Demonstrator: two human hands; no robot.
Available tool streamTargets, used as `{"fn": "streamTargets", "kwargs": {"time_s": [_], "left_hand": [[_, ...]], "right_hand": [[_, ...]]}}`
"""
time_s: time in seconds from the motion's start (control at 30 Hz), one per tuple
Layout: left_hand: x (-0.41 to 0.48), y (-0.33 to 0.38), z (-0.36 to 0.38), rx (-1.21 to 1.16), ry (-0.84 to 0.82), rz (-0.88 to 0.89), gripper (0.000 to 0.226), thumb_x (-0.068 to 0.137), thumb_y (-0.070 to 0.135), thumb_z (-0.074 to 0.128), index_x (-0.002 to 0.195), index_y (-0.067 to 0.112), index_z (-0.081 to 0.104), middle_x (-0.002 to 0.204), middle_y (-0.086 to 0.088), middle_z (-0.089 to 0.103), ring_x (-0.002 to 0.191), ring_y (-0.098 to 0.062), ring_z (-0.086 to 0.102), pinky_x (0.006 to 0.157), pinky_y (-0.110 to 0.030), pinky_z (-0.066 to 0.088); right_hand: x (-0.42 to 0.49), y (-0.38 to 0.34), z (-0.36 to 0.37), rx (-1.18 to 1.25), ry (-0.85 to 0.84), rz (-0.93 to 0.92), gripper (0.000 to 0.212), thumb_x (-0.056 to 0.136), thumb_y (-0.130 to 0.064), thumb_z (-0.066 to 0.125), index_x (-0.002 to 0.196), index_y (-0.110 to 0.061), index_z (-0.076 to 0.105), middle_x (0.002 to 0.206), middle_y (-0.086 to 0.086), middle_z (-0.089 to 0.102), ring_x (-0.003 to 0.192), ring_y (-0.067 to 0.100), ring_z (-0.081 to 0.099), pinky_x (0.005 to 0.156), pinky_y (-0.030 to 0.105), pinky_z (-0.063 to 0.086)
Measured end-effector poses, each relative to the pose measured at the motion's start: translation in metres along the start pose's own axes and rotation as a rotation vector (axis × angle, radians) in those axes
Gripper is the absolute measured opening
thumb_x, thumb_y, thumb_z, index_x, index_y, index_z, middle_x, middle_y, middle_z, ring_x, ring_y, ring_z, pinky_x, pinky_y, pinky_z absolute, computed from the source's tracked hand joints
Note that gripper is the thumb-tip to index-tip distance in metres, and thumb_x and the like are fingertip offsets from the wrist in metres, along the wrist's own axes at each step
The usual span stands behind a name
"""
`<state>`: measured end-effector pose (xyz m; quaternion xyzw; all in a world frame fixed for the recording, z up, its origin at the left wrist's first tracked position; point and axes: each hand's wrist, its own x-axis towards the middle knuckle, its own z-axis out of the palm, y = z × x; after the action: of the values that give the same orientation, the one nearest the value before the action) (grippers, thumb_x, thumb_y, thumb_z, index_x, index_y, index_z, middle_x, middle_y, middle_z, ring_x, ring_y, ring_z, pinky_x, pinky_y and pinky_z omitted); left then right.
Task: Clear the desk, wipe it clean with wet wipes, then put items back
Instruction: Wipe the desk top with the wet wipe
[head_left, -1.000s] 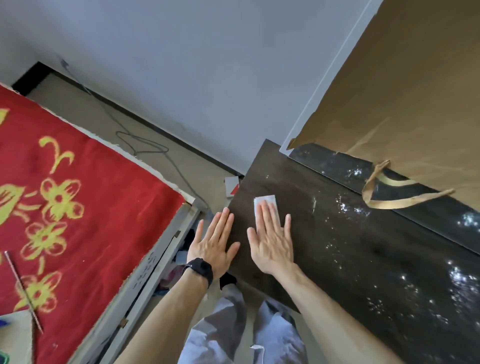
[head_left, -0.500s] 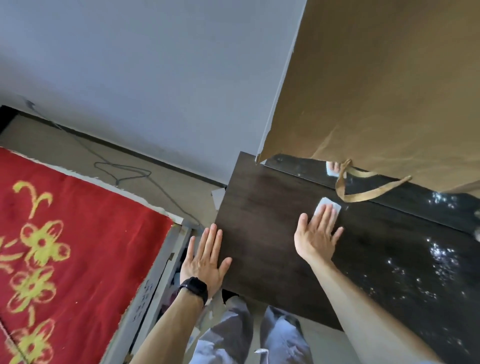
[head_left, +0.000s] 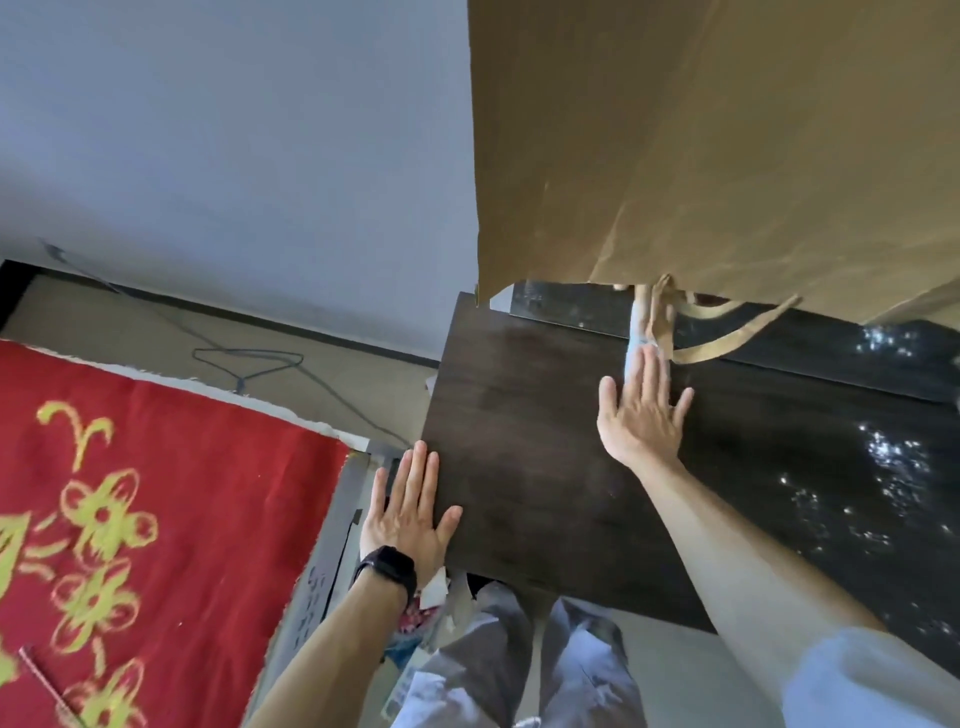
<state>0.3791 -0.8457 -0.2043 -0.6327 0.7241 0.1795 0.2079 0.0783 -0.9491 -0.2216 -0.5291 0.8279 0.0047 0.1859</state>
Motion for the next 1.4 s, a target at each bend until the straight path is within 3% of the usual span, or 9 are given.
{"fn": "streamTargets", "kwargs": {"time_s": [0.17,0.4,0.47,0.57,0.7,0.9,1.0,1.27,1.4], "left_hand": [[-0.001,0.001,-0.002,0.019,-0.02,-0.007,0.079,0.08,0.059,-0.027,0.146,0.016,-0.034,0.152,-0.001,-0.042,0.142,-0.017,-0.035,0.107,-0.043,-0.035],[0.0,0.001,0.003,0.021,0.04,-0.018,0.076,0.081,0.061,-0.023,0.141,0.018,-0.037,0.154,0.0,-0.038,0.145,-0.016,-0.03,0.108,-0.041,-0.035],[0.0,0.002,0.001,0.011,0.069,-0.015,0.077,0.083,0.062,-0.021,0.145,0.017,-0.031,0.156,0.0,-0.034,0.145,-0.015,-0.028,0.109,-0.039,-0.035],[0.0,0.002,0.002,0.04,0.083,-0.005,0.078,0.085,0.062,-0.019,0.148,0.017,-0.024,0.157,0.0,-0.03,0.146,-0.014,-0.024,0.109,-0.039,-0.035],[-0.001,0.001,0.003,-0.007,0.028,-0.051,0.075,0.097,0.061,0.0,0.155,0.013,0.01,0.164,-0.004,0.006,0.151,-0.017,0.009,0.12,-0.041,-0.018],[0.001,0.0,0.01,0.038,0.11,-0.021,0.075,0.089,0.061,-0.013,0.149,0.017,-0.021,0.16,-0.001,-0.023,0.149,-0.015,-0.017,0.117,-0.042,-0.023],[0.002,0.001,0.009,0.029,0.089,-0.025,0.075,0.085,0.06,-0.017,0.146,0.017,-0.03,0.156,0.0,-0.034,0.146,-0.015,-0.026,0.119,-0.045,-0.02],[-0.001,-0.001,0.012,0.007,0.134,-0.029,0.075,0.094,0.059,-0.006,0.154,0.016,-0.011,0.162,-0.001,-0.018,0.149,-0.014,-0.015,0.115,-0.041,-0.027],[-0.002,0.003,0.012,0.025,0.154,-0.02,0.073,0.095,0.057,-0.003,0.154,0.015,-0.012,0.162,-0.001,-0.017,0.148,-0.014,-0.016,0.114,-0.04,-0.028]], "right_hand": [[-0.016,0.013,-0.009,0.12,-0.001,0.296,0.075,0.099,-0.057,0.01,0.157,-0.014,-0.01,0.166,0.004,-0.013,0.151,0.017,-0.018,0.12,0.059,-0.003],[-0.054,-0.064,0.034,-0.087,-0.046,-0.455,0.071,0.101,-0.057,0.014,0.159,-0.018,-0.001,0.166,-0.002,-0.007,0.153,0.015,-0.012,0.122,0.058,-0.001],[-0.039,-0.035,0.021,-0.069,-0.037,-0.398,0.069,0.101,-0.056,0.014,0.159,-0.021,-0.001,0.166,-0.006,-0.008,0.152,0.011,-0.012,0.122,0.059,0.0],[-0.012,0.031,-0.002,-0.012,-0.012,-0.024,0.07,0.1,-0.057,0.009,0.158,-0.022,-0.007,0.166,-0.005,-0.012,0.151,0.011,-0.017,0.121,0.056,-0.009],[0.002,0.054,-0.016,0.113,-0.002,0.289,0.077,0.096,-0.06,0.006,0.158,-0.015,-0.008,0.166,0.003,-0.014,0.151,0.016,-0.02,0.12,0.061,-0.003],[-0.064,-0.074,0.039,0.007,0.009,-0.272,0.075,0.1,-0.056,0.016,0.158,-0.01,0.003,0.166,0.008,-0.005,0.153,0.023,-0.01,0.122,0.056,-0.004],[-0.099,-0.071,0.052,-0.039,-0.001,-0.406,0.071,0.102,-0.052,0.022,0.158,-0.01,0.009,0.166,0.008,0.001,0.154,0.023,-0.005,0.122,0.057,0.002],[-0.077,0.074,0.012,0.016,0.057,0.241,0.08,0.096,-0.057,0.01,0.157,-0.005,0.001,0.166,0.016,0.002,0.154,0.026,-0.004,0.12,0.063,0.007],[-0.105,-0.008,0.035,0.033,0.07,0.041,0.08,0.099,-0.055,0.018,0.156,0.0,0.008,0.164,0.022,0.005,0.153,0.032,-0.001,0.122,0.058,0.007]]}}
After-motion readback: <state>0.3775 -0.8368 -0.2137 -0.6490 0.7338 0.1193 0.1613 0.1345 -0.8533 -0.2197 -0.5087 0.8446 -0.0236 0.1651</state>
